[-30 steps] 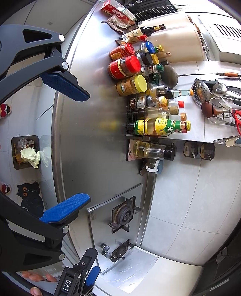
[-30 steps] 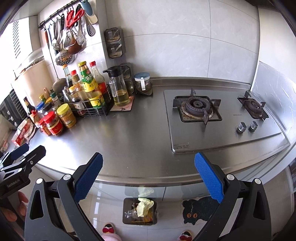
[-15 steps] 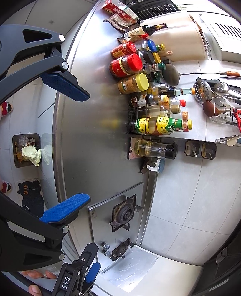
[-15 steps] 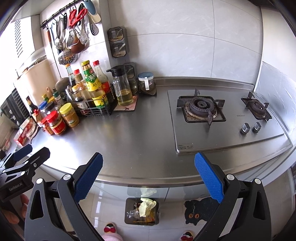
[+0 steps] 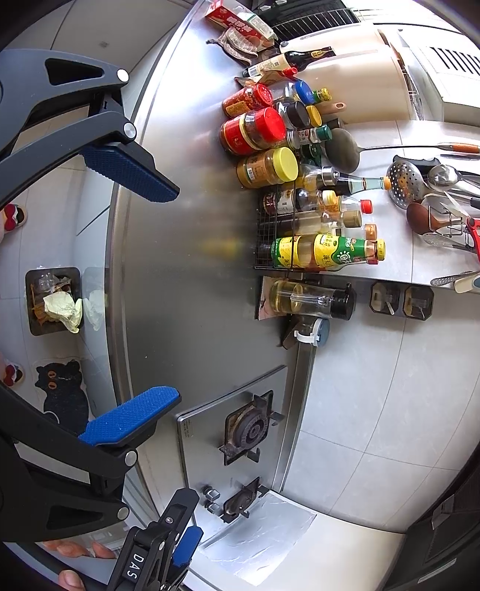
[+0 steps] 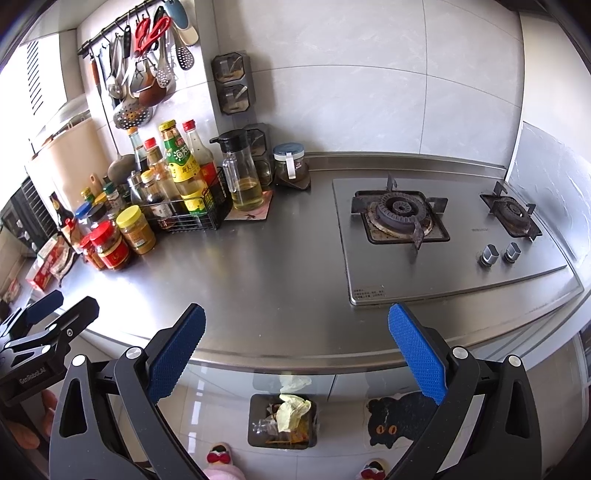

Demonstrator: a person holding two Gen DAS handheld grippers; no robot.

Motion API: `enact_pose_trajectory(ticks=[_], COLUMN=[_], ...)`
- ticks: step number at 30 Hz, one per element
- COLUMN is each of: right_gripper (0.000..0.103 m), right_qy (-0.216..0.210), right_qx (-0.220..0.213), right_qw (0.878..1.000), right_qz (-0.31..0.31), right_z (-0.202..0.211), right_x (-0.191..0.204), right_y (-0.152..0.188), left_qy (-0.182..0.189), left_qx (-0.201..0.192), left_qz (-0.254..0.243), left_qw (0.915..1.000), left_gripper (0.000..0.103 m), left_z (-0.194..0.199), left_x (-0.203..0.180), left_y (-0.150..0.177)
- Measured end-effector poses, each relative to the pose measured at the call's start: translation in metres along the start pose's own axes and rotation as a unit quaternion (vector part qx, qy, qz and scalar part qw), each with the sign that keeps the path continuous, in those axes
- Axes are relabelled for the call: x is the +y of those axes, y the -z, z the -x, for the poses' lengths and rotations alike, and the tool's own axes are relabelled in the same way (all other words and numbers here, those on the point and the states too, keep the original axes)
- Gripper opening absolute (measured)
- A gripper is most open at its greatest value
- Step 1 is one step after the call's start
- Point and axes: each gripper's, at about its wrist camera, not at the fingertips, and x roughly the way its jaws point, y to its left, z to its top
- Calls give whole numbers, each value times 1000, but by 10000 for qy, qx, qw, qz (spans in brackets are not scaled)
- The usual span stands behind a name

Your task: Collect trash

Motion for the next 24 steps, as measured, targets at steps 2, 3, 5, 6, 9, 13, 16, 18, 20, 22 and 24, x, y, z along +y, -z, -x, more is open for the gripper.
enact_pose_trajectory(ticks=[2,3,5,6,9,13,16,18,20,22,24], right_gripper=[100,100,100,100,100,100,100,100,100,100,100], right_qy=[-3,-5,3,3,10,20,24,28,24,23,21], right_qx=[8,8,4,6,12,24,34,33,41,40,39], right_qw=[10000,10000,10000,10000,10000,10000,10000,10000,10000,10000,10000], right_qz=[3,-1,3,3,8,11,-2,-3,-4,-8,0], right_z=[0,0,0,-1,-1,-2,-2,-2,-2,-2,-2], right_x=[0,0,0,0,0,1,0,0,0,0,0], right_y=[0,0,0,0,1,2,2,2,1,2,1], left_qy=[-14,-20,-28,-24,-26,-18,-12,-11,-15,-16,-6], left_qx=[-5,-10,-5,-7,-3,8,7,6,7,11,14], left_qz=[10,12,11,12,8,7,9,6,12,8,11], left_qw=[10000,10000,10000,10000,10000,10000,10000,10000,10000,10000,10000], left_gripper=[95,95,95,95,95,95,95,95,95,95,95], left_z=[0,0,0,-1,-1,-1,-1,-2,-2,-2,-2], left_x=[1,1,1,1,1,2,2,2,2,2,2], left_y=[0,0,0,0,0,1,1,1,1,1,1])
